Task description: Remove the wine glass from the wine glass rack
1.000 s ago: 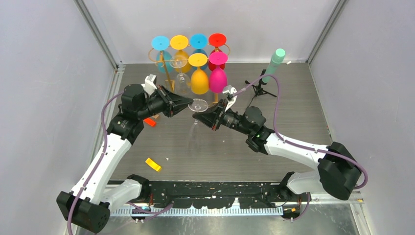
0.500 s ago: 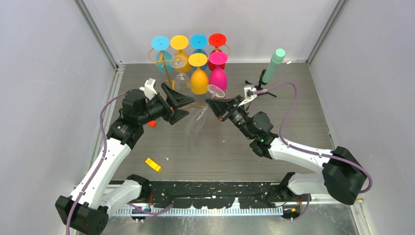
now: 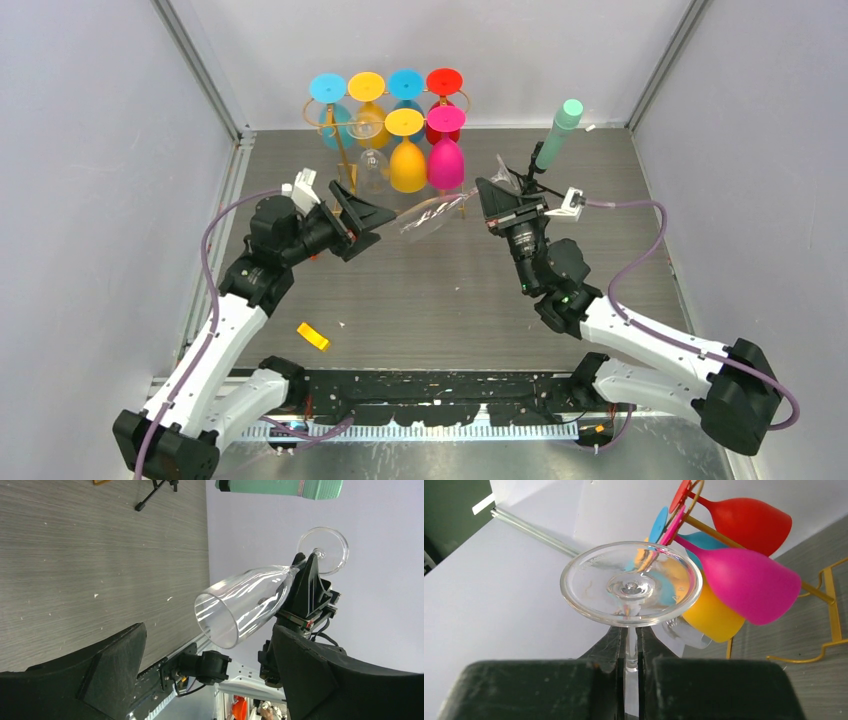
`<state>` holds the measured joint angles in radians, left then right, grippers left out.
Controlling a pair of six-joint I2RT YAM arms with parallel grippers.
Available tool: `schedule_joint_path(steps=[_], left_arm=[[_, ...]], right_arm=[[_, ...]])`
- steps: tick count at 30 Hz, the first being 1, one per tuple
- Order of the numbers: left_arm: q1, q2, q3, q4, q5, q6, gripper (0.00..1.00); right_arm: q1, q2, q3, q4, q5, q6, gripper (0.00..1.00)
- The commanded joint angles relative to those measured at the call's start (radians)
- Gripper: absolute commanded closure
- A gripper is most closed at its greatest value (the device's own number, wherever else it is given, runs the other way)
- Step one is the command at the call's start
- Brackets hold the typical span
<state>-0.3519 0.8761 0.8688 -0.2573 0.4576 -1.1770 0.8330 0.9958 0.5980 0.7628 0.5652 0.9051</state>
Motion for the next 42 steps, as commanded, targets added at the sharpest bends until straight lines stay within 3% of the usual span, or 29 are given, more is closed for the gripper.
schedule_joint_path(steps=[1,9,25,33,42], left_arm=[[-0.006,0.017,-0.016,0.163,0.085,-0.024,0.0],[-0.006,0.002,-0.005,0.208,0.106,-0.141,0.18],[-0.006,-0.002,-0.031,0.251,0.133,-0.343,0.43],[-0.006,0.011,-0.052,0.296,0.131,-0.351,0.65],[-0.006,0.032,-0.06,0.323,0.122,-0.337,1.0]], right_arm=[[0.0,-0.014,0.041,-0.069,0.095,0.207,1.0],[0.0,0.027,0.049,-0.099,0.083,0.308,1.0],[0.0,0.147,0.019,0.065,0.023,0.463,1.0],[0.0,0.151,-0.005,0.055,0.007,0.549,1.0],[0.0,0.131,-0.009,0.011,-0.01,0.578,1.0]])
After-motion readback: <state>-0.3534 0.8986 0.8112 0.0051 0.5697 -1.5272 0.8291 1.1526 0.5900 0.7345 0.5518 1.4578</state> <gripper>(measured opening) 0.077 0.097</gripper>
